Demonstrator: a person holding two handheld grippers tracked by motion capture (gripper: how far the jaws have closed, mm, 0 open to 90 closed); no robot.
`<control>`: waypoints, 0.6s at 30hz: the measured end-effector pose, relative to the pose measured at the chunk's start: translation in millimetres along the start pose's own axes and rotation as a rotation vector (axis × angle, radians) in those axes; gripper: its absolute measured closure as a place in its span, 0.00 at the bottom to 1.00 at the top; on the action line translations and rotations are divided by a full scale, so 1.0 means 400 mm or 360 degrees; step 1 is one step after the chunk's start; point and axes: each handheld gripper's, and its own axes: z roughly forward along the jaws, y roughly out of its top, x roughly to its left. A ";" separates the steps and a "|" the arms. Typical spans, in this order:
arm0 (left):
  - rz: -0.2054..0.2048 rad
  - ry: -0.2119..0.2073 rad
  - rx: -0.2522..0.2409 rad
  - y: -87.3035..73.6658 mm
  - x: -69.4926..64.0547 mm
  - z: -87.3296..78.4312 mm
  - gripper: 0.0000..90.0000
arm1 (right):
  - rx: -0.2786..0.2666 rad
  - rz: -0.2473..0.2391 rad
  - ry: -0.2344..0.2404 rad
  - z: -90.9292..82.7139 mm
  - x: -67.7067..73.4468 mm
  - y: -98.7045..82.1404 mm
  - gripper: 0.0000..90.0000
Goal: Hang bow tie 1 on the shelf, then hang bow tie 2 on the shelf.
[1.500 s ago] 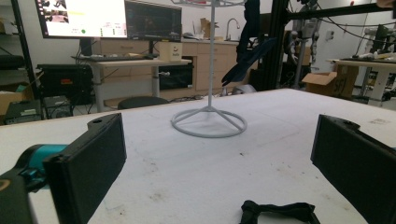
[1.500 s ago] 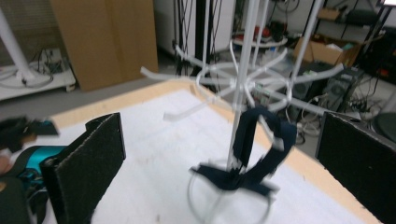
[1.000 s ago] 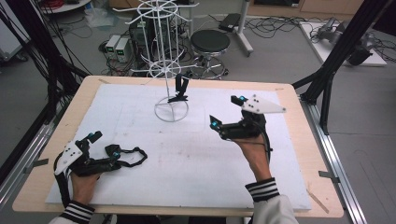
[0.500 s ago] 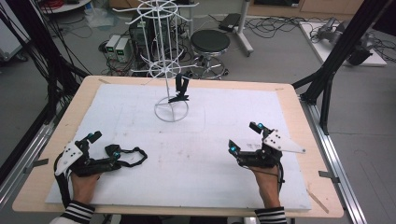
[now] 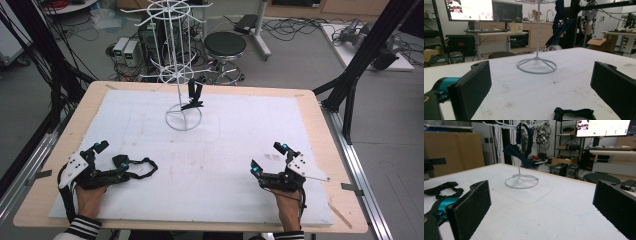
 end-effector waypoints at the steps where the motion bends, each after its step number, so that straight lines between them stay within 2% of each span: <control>1: -0.0013 -0.0003 -0.0003 0.001 0.002 0.000 0.04 | -0.0006 0.0008 -0.0004 -0.004 -0.002 -0.004 0.01; 3: -0.0031 -0.0019 -0.0020 0.003 0.006 -0.001 0.04 | -0.0027 0.0027 -0.0018 -0.011 -0.003 -0.011 0.01; 5: -0.0021 -0.0037 -0.0010 0.009 0.008 0.000 0.04 | -0.0001 0.0034 -0.0012 -0.014 -0.007 -0.016 0.01; 7: -0.0030 -0.0055 -0.0020 0.017 0.010 0.000 0.04 | -0.0009 0.0028 -0.0013 -0.018 -0.010 -0.020 0.01; 12: -0.0021 -0.0092 0.0013 0.034 0.014 0.002 0.04 | -0.0015 0.0026 -0.0002 -0.025 -0.012 -0.021 0.01; 18: -0.0019 -0.0101 0.0025 0.047 0.015 0.000 0.04 | -0.0028 0.0028 -0.0011 -0.032 -0.018 -0.024 0.01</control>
